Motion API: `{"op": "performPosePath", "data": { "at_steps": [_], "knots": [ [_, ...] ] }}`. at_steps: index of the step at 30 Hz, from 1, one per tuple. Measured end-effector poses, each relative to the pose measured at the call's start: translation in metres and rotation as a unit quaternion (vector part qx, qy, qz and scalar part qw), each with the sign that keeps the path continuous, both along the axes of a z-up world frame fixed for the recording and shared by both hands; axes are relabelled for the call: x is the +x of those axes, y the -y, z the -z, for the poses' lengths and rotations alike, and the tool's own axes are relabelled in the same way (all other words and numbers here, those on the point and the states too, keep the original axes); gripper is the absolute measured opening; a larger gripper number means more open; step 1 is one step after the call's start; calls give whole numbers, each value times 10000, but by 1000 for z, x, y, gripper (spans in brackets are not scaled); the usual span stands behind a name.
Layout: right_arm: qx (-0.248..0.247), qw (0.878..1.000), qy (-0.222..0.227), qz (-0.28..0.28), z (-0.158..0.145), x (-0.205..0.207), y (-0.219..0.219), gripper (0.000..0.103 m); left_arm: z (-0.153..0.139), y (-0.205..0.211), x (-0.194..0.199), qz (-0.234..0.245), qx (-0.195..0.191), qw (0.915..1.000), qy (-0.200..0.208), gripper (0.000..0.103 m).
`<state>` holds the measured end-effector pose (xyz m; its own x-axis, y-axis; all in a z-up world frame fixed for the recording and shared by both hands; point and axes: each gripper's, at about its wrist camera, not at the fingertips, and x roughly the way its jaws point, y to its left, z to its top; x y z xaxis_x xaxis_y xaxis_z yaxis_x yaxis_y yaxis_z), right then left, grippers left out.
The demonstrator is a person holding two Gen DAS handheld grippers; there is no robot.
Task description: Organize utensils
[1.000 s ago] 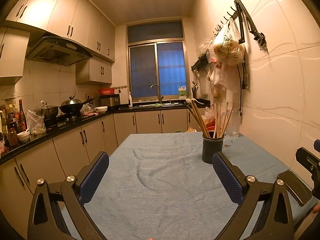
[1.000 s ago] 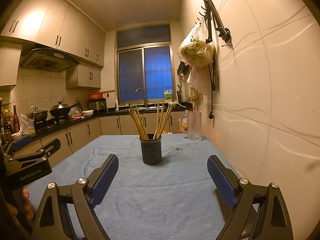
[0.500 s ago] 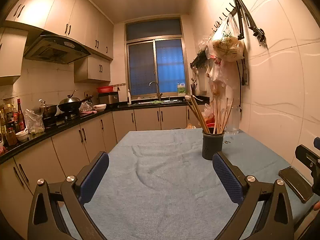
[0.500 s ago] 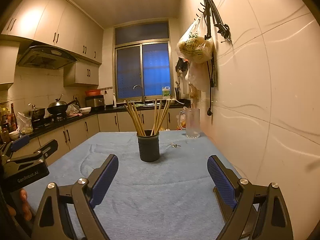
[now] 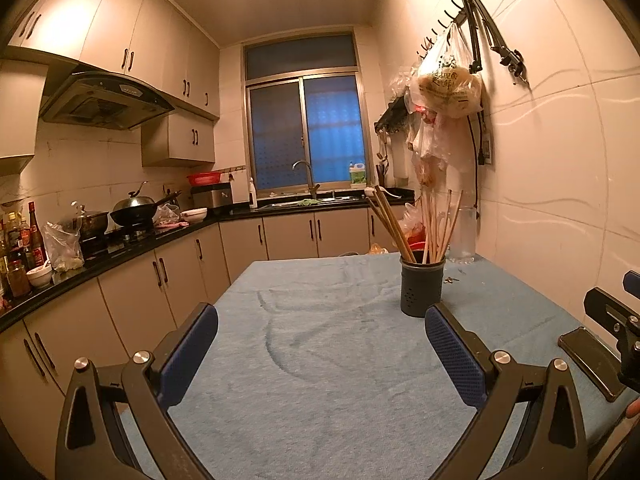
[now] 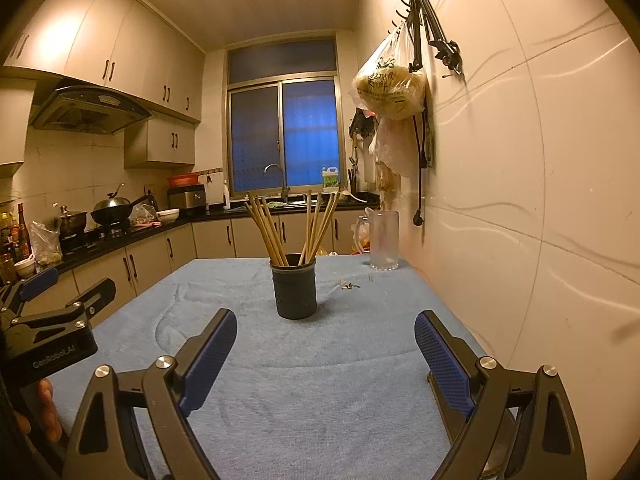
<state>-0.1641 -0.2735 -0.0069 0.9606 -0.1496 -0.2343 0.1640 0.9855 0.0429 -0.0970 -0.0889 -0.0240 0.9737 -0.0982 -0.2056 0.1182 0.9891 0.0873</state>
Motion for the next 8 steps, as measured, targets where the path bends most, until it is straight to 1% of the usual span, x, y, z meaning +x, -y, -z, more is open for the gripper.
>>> {"op": "performPosePath", "data": {
  "at_steps": [8],
  "knots": [
    [3,10000,-73,1,2,4,0,92,2,1,2,31,11,10000,-33,103]
  ]
}}
